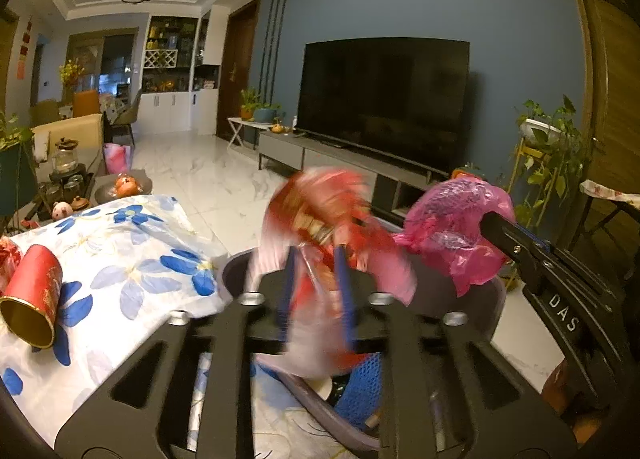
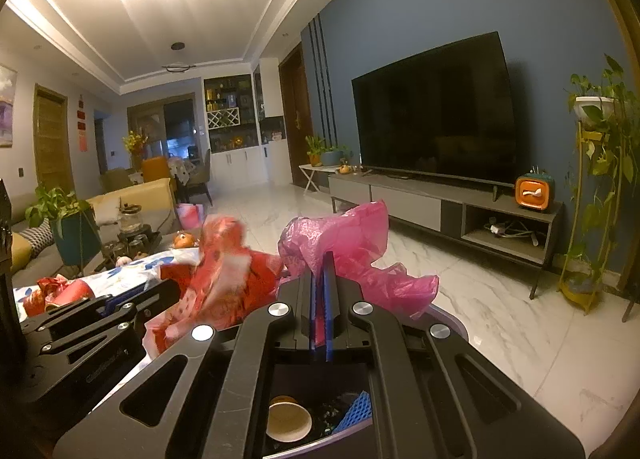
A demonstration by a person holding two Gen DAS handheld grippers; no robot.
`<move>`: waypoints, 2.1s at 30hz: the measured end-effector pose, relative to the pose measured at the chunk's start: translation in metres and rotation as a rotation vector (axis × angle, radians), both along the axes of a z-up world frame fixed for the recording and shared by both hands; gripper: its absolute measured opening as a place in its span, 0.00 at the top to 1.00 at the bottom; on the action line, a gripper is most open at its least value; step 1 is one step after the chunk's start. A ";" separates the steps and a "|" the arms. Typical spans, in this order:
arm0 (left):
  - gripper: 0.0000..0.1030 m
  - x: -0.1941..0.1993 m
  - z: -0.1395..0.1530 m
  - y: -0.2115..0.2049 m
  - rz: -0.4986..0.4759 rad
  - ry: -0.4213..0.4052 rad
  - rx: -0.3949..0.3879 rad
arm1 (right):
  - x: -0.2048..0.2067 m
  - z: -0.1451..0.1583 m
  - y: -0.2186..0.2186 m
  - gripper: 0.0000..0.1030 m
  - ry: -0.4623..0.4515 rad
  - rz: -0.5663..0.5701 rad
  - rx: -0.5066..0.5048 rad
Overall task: Collect trash
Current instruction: 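Open both tools over the grey bin to drop both bags, then move both open tools back toward the red paper cup and red printed bag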
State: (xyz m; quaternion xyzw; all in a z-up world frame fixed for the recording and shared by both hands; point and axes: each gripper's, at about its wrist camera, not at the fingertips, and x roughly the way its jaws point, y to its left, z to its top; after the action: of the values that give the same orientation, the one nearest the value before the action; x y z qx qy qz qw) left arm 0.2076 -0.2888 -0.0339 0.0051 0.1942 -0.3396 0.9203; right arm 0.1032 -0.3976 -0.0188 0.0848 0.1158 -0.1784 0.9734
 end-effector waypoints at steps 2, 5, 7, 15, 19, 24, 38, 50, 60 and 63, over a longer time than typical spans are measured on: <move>0.48 0.000 0.000 0.005 0.016 -0.002 -0.017 | 0.000 -0.001 -0.001 0.78 0.001 -0.003 0.002; 0.42 -0.001 0.000 0.012 0.034 0.003 -0.032 | -0.002 -0.002 -0.001 0.58 -0.008 -0.004 0.005; 0.36 -0.002 0.001 0.019 0.052 0.007 -0.044 | -0.003 -0.003 -0.001 0.55 -0.013 -0.006 0.005; 0.22 -0.019 0.002 0.049 0.153 -0.028 -0.029 | -0.017 -0.004 0.011 0.33 -0.029 -0.021 -0.029; 0.18 -0.027 -0.001 0.071 0.225 -0.039 -0.003 | -0.025 -0.007 0.021 0.25 -0.032 -0.033 -0.047; 0.18 -0.036 -0.007 0.105 0.320 -0.034 0.012 | -0.034 -0.008 0.029 0.22 -0.035 -0.015 -0.034; 0.18 -0.063 -0.014 0.218 0.594 -0.017 0.035 | -0.033 -0.013 0.099 0.22 -0.029 0.126 -0.053; 0.18 -0.078 -0.006 0.297 0.755 -0.025 0.015 | 0.003 -0.021 0.175 0.22 0.003 0.294 -0.085; 0.18 -0.072 0.003 0.338 0.838 -0.045 0.004 | 0.068 -0.036 0.226 0.26 0.106 0.379 -0.137; 0.18 -0.067 0.006 0.343 0.839 -0.050 -0.002 | 0.089 -0.041 0.237 0.28 0.151 0.392 -0.158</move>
State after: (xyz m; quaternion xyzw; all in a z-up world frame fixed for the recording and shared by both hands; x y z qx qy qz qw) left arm 0.1409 0.0545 -0.0276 -0.0673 0.1569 0.0644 0.9832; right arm 0.1923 -0.1607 -0.0597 -0.0295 0.1882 -0.0003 0.9817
